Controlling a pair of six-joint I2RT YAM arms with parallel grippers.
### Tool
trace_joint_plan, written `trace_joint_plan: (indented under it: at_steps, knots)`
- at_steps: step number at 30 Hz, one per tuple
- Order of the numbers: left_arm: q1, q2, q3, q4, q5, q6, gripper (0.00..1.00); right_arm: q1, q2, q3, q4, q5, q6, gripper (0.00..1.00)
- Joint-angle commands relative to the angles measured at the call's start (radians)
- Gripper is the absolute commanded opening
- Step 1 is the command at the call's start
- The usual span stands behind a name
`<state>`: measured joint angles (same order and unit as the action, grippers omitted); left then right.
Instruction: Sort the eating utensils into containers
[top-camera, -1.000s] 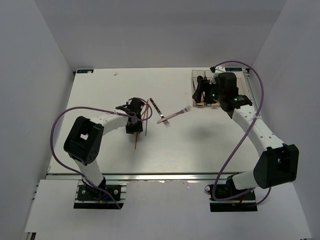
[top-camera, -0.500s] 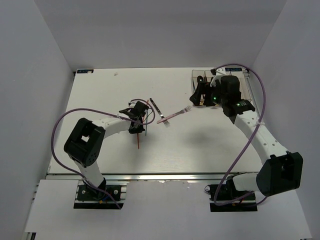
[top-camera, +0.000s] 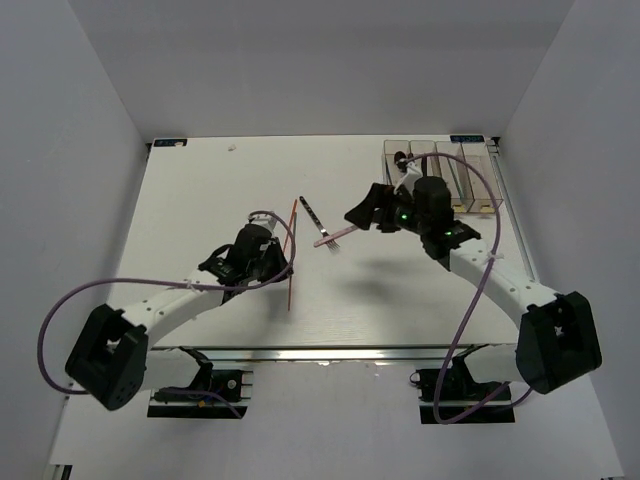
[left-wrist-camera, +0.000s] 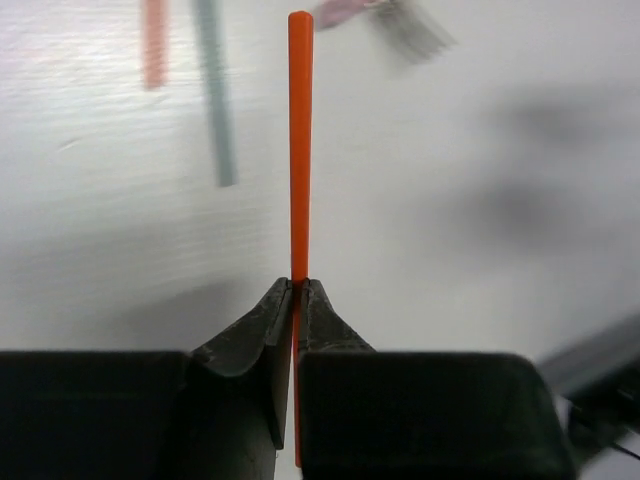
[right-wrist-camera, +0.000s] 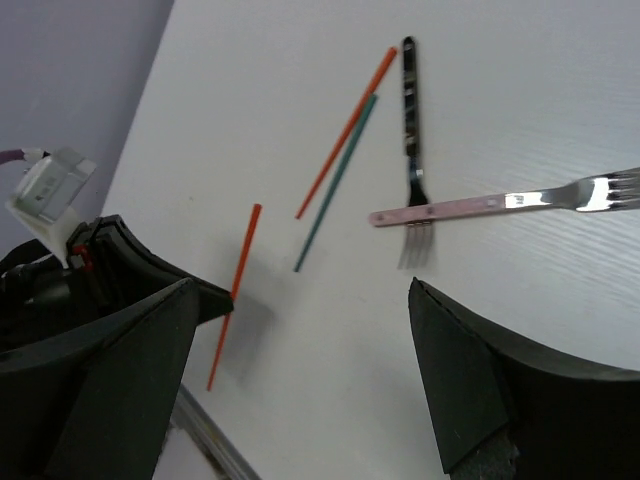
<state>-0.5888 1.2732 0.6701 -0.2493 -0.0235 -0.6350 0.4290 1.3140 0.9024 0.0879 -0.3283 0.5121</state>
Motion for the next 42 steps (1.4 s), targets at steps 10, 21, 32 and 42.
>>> trace_joint_plan:
  at_steps: [10, 21, 32, 42]
  knots:
    - [-0.008, -0.083, -0.092, 0.508, 0.434, -0.118, 0.00, 0.269, 0.143, 0.035, 0.198, 0.199, 0.217, 0.72]
    - [-0.008, -0.055, -0.093, 0.621, 0.436, -0.175, 0.20, 0.294, 0.159, 0.012, 0.282, 0.143, 0.243, 0.00]
    - [-0.008, -0.087, 0.132, -0.074, -0.055, -0.072, 0.98, -0.158, 0.378, 0.508, -0.201, 0.486, -0.294, 0.00]
    - [-0.008, -0.221, 0.149, -0.163, 0.005, 0.044, 0.98, -0.397, 0.734, 0.918, -0.126, 0.672, -0.488, 0.00]
